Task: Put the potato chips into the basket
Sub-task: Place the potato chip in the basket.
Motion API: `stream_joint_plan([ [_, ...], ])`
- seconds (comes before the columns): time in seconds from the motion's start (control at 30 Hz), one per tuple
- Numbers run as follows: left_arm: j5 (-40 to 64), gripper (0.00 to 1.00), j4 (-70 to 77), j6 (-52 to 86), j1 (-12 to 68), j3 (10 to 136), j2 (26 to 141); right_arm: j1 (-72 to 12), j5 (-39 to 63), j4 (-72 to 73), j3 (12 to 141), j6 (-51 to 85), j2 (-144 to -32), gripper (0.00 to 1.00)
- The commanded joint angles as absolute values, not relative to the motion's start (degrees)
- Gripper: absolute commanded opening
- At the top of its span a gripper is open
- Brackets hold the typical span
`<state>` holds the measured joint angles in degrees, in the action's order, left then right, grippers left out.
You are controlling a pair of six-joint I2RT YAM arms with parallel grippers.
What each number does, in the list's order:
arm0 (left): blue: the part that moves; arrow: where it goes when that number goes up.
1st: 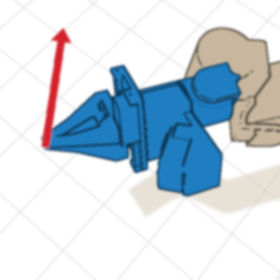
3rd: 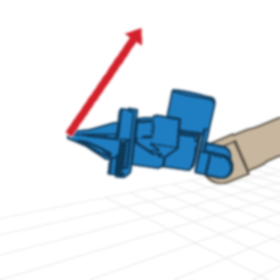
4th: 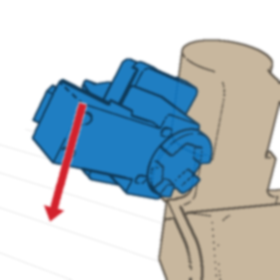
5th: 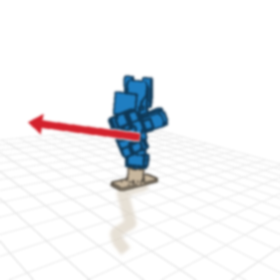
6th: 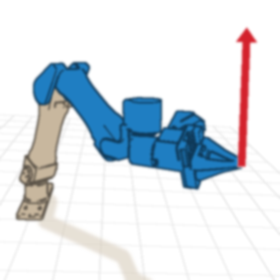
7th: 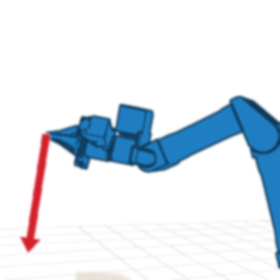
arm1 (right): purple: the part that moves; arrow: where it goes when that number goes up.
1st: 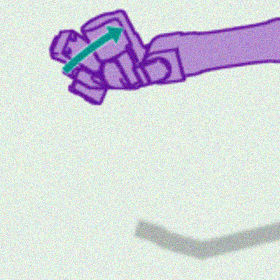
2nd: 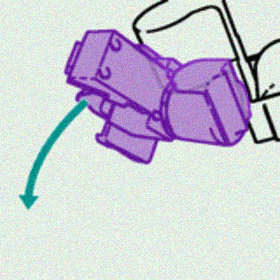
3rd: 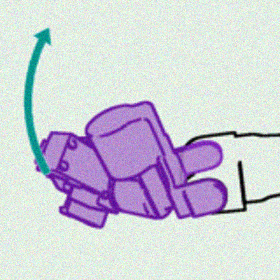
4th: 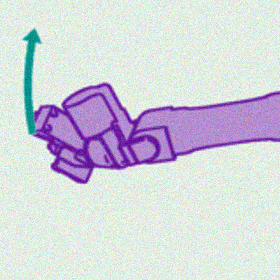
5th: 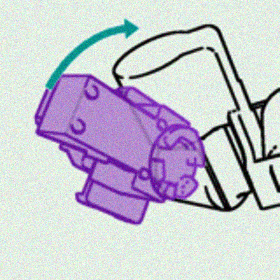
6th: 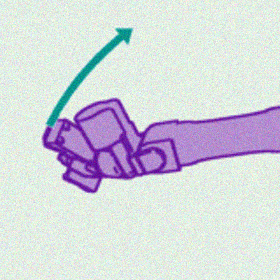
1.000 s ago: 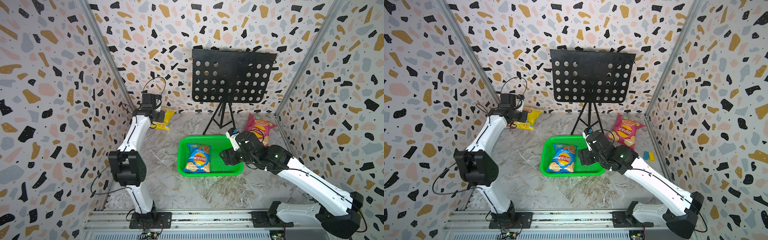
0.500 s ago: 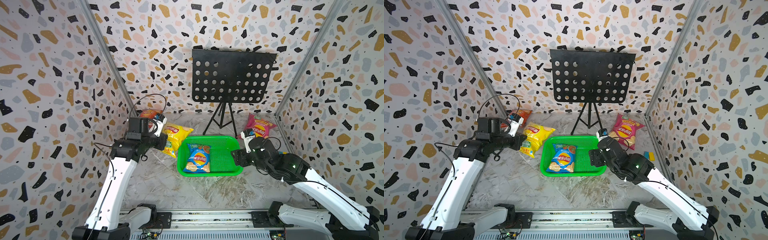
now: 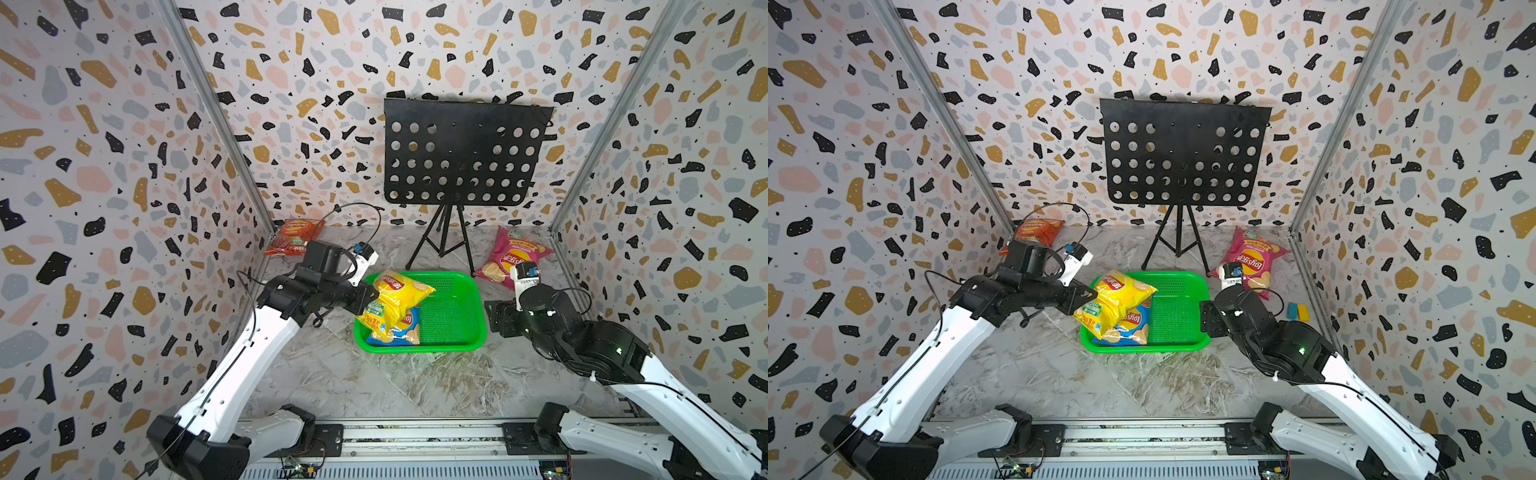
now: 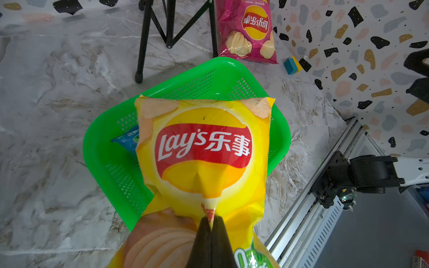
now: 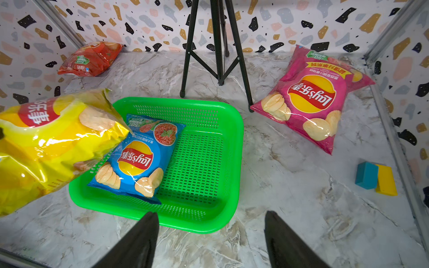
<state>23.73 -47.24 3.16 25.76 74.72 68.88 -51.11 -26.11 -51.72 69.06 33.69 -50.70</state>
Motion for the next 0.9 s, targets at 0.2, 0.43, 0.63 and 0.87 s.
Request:
stream_joint_plan([
  [0.2, 7.0, 0.00, -36.8, 12.9, 39.5, 83.2, 79.9, -51.1, -29.5, -54.3, 67.6, 35.8, -48.7, 0.76],
  [0.43, -4.3, 0.00, -30.1, 19.5, 46.9, 83.4, 85.7, -51.1, -30.0, -54.7, 67.5, 36.9, -48.6, 0.75],
  [0.63, -12.8, 0.00, -27.4, 21.7, 50.5, 84.3, 91.6, -51.1, -30.2, -54.6, 66.9, 39.1, -48.3, 0.75],
  [0.87, -15.9, 0.00, -27.7, 26.3, 52.1, 86.0, 97.9, -51.1, -29.6, -54.6, 65.3, 40.9, -48.3, 0.75],
])
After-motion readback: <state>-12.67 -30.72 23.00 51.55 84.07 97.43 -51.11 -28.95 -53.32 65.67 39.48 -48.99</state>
